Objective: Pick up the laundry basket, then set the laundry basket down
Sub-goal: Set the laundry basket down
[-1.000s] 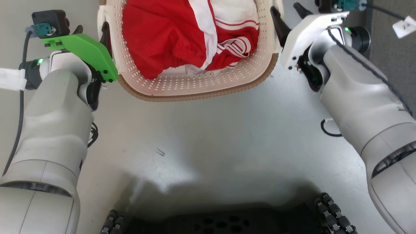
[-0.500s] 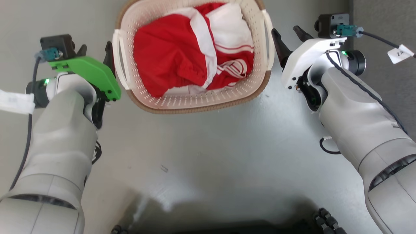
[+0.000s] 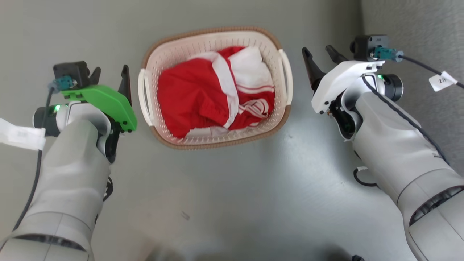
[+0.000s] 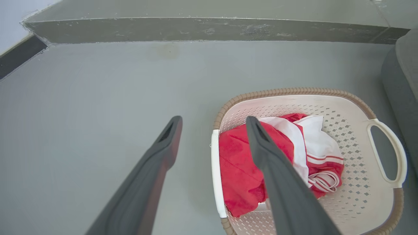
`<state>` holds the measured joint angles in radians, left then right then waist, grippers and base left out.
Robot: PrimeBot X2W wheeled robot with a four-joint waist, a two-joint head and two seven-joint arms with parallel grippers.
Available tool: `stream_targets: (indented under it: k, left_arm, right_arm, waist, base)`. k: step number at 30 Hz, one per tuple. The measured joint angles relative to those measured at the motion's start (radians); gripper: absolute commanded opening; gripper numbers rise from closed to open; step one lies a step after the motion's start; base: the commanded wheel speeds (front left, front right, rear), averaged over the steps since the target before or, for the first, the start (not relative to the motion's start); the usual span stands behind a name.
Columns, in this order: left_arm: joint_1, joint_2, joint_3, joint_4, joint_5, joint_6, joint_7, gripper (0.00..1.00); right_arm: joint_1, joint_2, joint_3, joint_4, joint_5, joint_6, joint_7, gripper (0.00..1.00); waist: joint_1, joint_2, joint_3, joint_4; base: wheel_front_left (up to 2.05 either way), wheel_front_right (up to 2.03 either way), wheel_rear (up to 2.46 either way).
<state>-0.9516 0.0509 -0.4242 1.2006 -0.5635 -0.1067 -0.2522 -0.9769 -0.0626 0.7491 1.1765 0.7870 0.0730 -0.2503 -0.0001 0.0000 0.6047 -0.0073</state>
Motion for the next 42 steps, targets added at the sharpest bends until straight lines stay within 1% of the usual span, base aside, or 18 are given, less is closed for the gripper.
stream_targets:
  k: [2, 4, 6, 7, 10, 15, 21, 26, 28, 31, 35, 38, 42]
  left_arm:
    - [0.008, 0.001, 0.000, -0.008, 0.006, 0.000, 0.000, 1.00]
    - [0.026, 0.008, 0.004, -0.052, 0.015, 0.000, 0.000, 1.00]
    - [0.032, 0.023, 0.011, -0.111, 0.026, 0.003, 0.001, 1.00]
    - [0.033, 0.030, 0.020, -0.141, 0.032, 0.006, 0.001, 1.00]
    - [0.051, 0.042, 0.040, -0.221, 0.044, 0.020, 0.000, 1.00]
    - [0.135, 0.054, 0.054, -0.321, 0.086, 0.038, 0.000, 1.00]
    - [0.231, 0.069, 0.070, -0.433, 0.132, 0.066, 0.000, 1.00]
    - [0.322, 0.069, 0.096, -0.543, 0.165, 0.091, 0.000, 1.00]
    - [0.348, 0.068, 0.103, -0.580, 0.170, 0.095, 0.000, 1.00]
    - [0.391, 0.065, 0.111, -0.634, 0.177, 0.109, 0.000, 1.00]
    - [0.461, 0.065, 0.127, -0.695, 0.201, 0.122, 0.000, 1.00]
    - [0.526, 0.057, 0.135, -0.754, 0.212, 0.133, 0.000, 1.00]
    - [0.590, 0.050, 0.135, -0.802, 0.226, 0.142, 0.000, 1.00]
  right_arm:
    - [0.007, 0.000, -0.006, -0.012, -0.002, -0.002, -0.001, 1.00]
    - [0.015, -0.005, -0.028, -0.052, -0.005, -0.008, -0.002, 1.00]
    - [0.016, -0.013, -0.051, -0.099, -0.008, -0.022, -0.002, 1.00]
    - [0.019, -0.019, -0.063, -0.119, -0.013, -0.024, -0.002, 1.00]
    - [0.041, -0.040, -0.096, -0.178, -0.035, -0.046, -0.002, 1.00]
    - [0.112, -0.057, -0.138, -0.269, -0.077, -0.073, -0.002, 1.00]
    - [0.194, -0.067, -0.172, -0.366, -0.143, -0.098, -0.002, 1.00]
    - [0.278, -0.086, -0.205, -0.453, -0.202, -0.135, -0.002, 1.00]
    - [0.304, -0.093, -0.217, -0.481, -0.222, -0.139, -0.002, 1.00]
    - [0.345, -0.099, -0.227, -0.522, -0.253, -0.154, -0.002, 1.00]
    - [0.403, -0.102, -0.243, -0.565, -0.281, -0.157, -0.002, 1.00]
    - [0.469, -0.109, -0.259, -0.605, -0.304, -0.172, -0.002, 1.00]
    - [0.532, -0.116, -0.278, -0.641, -0.320, -0.174, -0.002, 1.00]
  waist:
    - [0.0000, 0.0000, -0.013, -0.002]
    - [0.0000, 0.0000, -0.038, -0.005]
    - [0.0000, 0.0000, -0.064, -0.008]
    - [0.0000, 0.0000, -0.077, -0.009]
    - [0.0000, 0.0000, -0.116, -0.014]
    - [0.0000, 0.0000, -0.181, -0.020]
    - [0.0000, 0.0000, -0.259, -0.029]
    - [0.0000, 0.0000, -0.333, -0.038]
    - [0.0000, 0.0000, -0.356, -0.040]
    - [0.0000, 0.0000, -0.386, -0.042]
    - [0.0000, 0.0000, -0.422, -0.044]
    - [0.0000, 0.0000, -0.452, -0.046]
    - [-0.0001, 0.0000, -0.479, -0.047]
  base:
    - [0.00, 0.00, 0.00]
    - [0.00, 0.00, 0.00]
    - [0.00, 0.00, 0.00]
    - [0.00, 0.00, 0.00]
    - [0.00, 0.00, 0.00]
    - [0.00, 0.00, 0.00]
    - [0.00, 0.00, 0.00]
    - [0.00, 0.00, 0.00]
    - [0.00, 0.00, 0.00]
    - [0.00, 0.00, 0.00]
    - [0.00, 0.00, 0.00]
    - [0.00, 0.00, 0.00]
    - [0.00, 0.00, 0.00]
